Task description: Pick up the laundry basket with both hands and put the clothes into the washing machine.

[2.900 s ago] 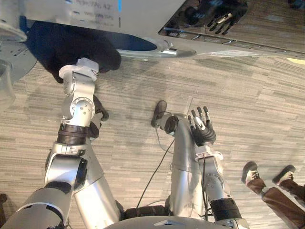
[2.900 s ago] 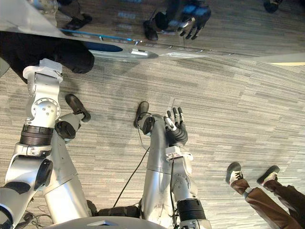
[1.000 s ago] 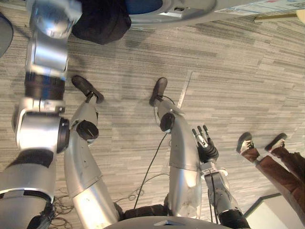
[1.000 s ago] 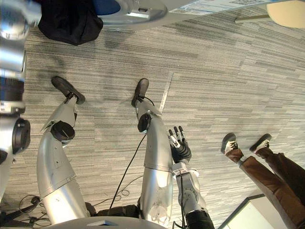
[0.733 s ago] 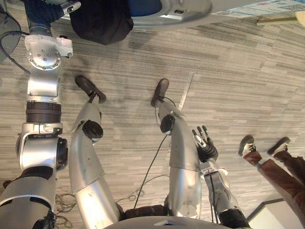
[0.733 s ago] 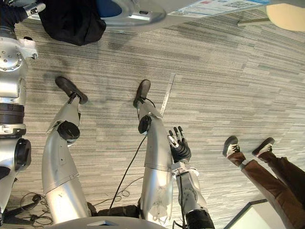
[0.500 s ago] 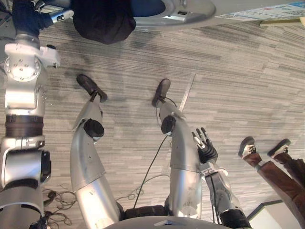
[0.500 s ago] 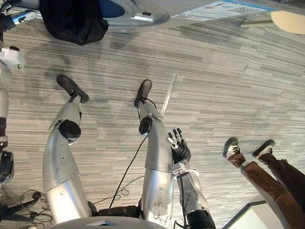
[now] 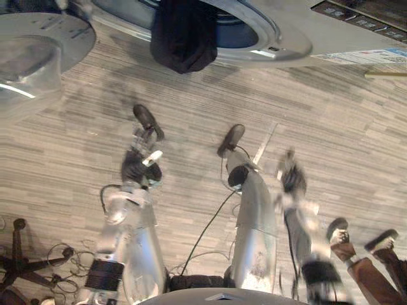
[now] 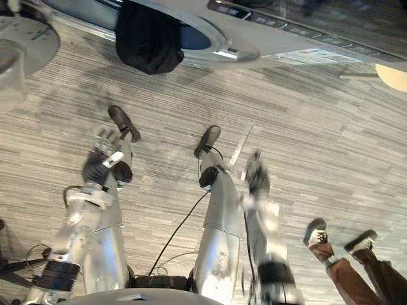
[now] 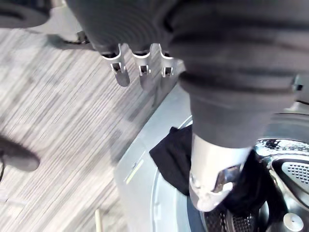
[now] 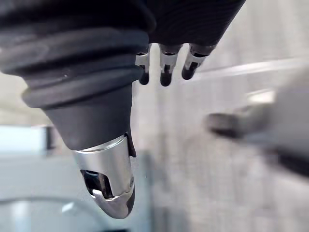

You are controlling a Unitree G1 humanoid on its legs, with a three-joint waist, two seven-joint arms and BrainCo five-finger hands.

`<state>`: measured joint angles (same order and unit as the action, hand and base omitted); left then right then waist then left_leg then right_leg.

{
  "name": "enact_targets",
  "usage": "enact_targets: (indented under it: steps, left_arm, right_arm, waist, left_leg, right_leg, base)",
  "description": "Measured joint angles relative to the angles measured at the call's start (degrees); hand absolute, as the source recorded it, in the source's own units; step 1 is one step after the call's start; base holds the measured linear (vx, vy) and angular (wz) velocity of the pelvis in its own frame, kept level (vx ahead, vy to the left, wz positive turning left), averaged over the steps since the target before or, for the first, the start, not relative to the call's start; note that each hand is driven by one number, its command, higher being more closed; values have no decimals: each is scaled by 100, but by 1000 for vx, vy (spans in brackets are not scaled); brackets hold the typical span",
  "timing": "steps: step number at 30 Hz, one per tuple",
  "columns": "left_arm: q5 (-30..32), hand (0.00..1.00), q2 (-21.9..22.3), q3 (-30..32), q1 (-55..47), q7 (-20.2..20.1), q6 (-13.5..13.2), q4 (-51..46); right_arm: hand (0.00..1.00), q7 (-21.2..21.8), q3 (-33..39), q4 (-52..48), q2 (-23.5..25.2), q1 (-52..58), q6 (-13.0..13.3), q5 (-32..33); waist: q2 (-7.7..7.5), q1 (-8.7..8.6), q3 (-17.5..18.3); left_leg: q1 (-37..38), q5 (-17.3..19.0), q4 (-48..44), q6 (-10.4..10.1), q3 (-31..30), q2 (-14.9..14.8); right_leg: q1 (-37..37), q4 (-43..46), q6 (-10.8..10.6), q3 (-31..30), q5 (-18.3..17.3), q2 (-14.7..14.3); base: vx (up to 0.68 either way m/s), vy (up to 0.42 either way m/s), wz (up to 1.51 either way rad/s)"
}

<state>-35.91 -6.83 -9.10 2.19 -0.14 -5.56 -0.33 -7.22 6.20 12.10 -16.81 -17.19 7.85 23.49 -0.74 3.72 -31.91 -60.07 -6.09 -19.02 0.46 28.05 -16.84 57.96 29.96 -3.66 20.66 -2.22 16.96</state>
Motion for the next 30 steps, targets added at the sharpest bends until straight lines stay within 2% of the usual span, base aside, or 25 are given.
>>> enact_targets:
  steps: [1, 2, 3, 4, 6, 7, 8, 12, 18, 20, 21, 22, 27, 28, 30]
  left_arm:
    - [-21, 0, 92, -241, 3, -42, 3, 9]
    - [-53, 0, 115, -339, 0, -51, 4, 13]
    - [-118, 0, 114, -488, 9, -57, 2, 50]
    - [-173, 0, 152, -618, -3, -47, 22, 194]
    - [-224, 0, 176, -745, 76, -28, 54, 308]
    - [-226, 0, 195, -747, 116, -12, 53, 332]
    - [-225, 0, 214, -748, 129, 7, 51, 333]
    - [-225, 0, 257, -809, 336, 144, 33, 444]
    - [-229, 0, 366, -664, 437, 369, -62, 553]
    - [-229, 0, 406, -665, 443, 373, -73, 553]
    - [-230, 0, 457, -629, 467, 369, -71, 565]
    - [-232, 0, 572, -570, 460, 372, -74, 574]
    - [-276, 0, 644, -408, 525, 375, -146, 516]
    - [-276, 0, 657, -397, 518, 372, -137, 496]
    - [-275, 0, 684, -384, 491, 354, -113, 363]
  right_arm:
    - [0, -200, 2, 6, -226, -718, 36, -305]
    - [0, -283, -30, 38, -297, -1043, 53, -423]
    - [0, -564, -45, 357, -349, -1447, -151, -507]
    - [0, -724, -182, 893, -347, -1829, -220, -673]
    - [0, -882, -402, 1253, -352, -2318, -327, -820]
    - [0, -1032, -509, 1629, -361, -2659, -461, -814]
    - [0, -1054, -553, 1825, -379, -2778, -476, -816]
    - [0, -1049, -1079, 3125, -715, -3644, -706, -806]
    - [0, -728, -2052, 4367, -1271, -4691, -823, -577]
    - [0, -567, -2337, 4624, -1466, -5106, -862, -523]
    - [0, -532, -2521, 4803, -1562, -5238, -875, -483]
    - [0, -525, -2689, 4812, -1619, -5284, -875, -461]
    - [0, -308, -3114, 5030, -1807, -5629, -917, 100]
    - [100, -232, -3261, 5030, -1846, -5683, -940, 373]
    - [100, 35, -3480, 5022, -1834, -5889, -978, 898]
  waist:
    - [144, 100, 2]
    - [193, 166, 12]
    - [200, 240, 13]
    - [230, 331, 7]
    - [296, 250, -2]
    - [297, 259, -2]
    - [299, 268, -1]
    - [312, 360, 6]
    - [388, 484, 29]
    - [467, 540, 26]
    - [482, 559, 40]
    - [548, 604, 37]
    - [576, 679, 46]
    - [577, 711, 46]
    - [578, 737, 47]
  left_leg:
    - [51, -32, 183, -47, -1, 71]
    - [67, -36, 292, -76, 11, 120]
    - [97, -16, 394, -125, 18, 203]
    - [87, -242, 241, 133, -302, 256]
    - [8, -311, 303, 158, -315, 384]
    - [-44, -354, 311, 155, -338, 390]
    - [-73, -359, 310, 148, -379, 403]
    - [-188, -425, 355, 85, -547, 468]
    - [-342, -495, 755, -18, -795, 618]
    - [-406, -380, 918, -203, -768, 637]
    - [-550, -498, 634, 1, -953, 677]
    - [-553, -647, 565, 27, -1089, 684]
    - [-697, -751, 759, -41, -1099, 740]
    - [-689, -808, 812, -110, -1099, 746]
    - [-696, -867, 829, -109, -1129, 751]
  right_leg:
    - [-61, -109, 15, 71, 44, 13]
    - [-67, -159, 24, 89, 63, 27]
    - [-93, -317, 34, 119, 150, 101]
    - [-101, -277, -6, 215, 208, 145]
    - [-63, -196, -39, 284, 316, 290]
    - [-68, -233, -40, 352, 343, 299]
    - [-72, -241, -39, 378, 348, 299]
    - [-40, -82, 2, 553, 299, 395]
    - [187, 140, 80, 812, 109, 497]
    - [235, 88, 102, 903, 104, 506]
    - [301, 87, 113, 930, 94, 604]
    - [340, 263, 94, 976, 115, 646]
    - [444, 352, 130, 1176, 62, 754]
    - [443, 442, 142, 1222, 16, 791]
    - [464, 632, 167, 1311, -118, 881]
  base:
    - [-57, 8, 26]
    - [-69, 18, 31]
    - [-28, -17, 17]
    - [-21, -21, 19]
    - [-13, -18, 27]
    - [-25, 0, 25]
    - [-37, -1, 18]
    - [-53, -21, 17]
    - [-87, -61, 23]
    - [-69, -66, 27]
    - [-61, -82, 19]
    - [-61, -77, 17]
    - [-52, -34, 18]
    - [-70, -62, 30]
    - [-68, -72, 26]
